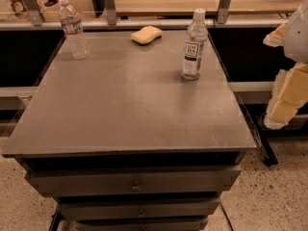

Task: Move water bottle near sponge

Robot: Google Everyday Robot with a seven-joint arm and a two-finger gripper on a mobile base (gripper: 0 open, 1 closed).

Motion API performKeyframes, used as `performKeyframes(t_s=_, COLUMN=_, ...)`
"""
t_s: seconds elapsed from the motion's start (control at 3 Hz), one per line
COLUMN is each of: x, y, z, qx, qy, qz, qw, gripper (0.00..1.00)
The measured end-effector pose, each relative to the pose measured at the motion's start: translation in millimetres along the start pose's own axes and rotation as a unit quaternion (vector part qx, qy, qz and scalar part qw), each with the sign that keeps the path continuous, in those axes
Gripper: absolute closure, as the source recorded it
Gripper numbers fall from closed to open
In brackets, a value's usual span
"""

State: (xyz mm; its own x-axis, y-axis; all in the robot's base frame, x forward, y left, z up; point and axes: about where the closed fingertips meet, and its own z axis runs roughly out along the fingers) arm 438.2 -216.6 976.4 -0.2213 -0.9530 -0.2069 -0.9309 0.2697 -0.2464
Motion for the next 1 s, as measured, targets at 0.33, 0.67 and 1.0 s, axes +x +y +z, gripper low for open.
performKeyframes(t_s=0.33, x=-1.0, y=-0.6, z=-1.4, qx=0.003, qy=-0.003, qz=0.002, qw=1.0, gripper=0.0)
performKeyframes(t_s=0.67, x=-3.5, y=-0.5, z=-0.5, qx=-0.003, qy=-0.047, qz=0.036, qw=0.9983, gripper=0.0)
performKeyframes(t_s=1.0, x=4.4, y=-9.6, z=4.0, qx=-0.002, qy=-0.135, qz=0.134, qw=0.9818, gripper=0.0)
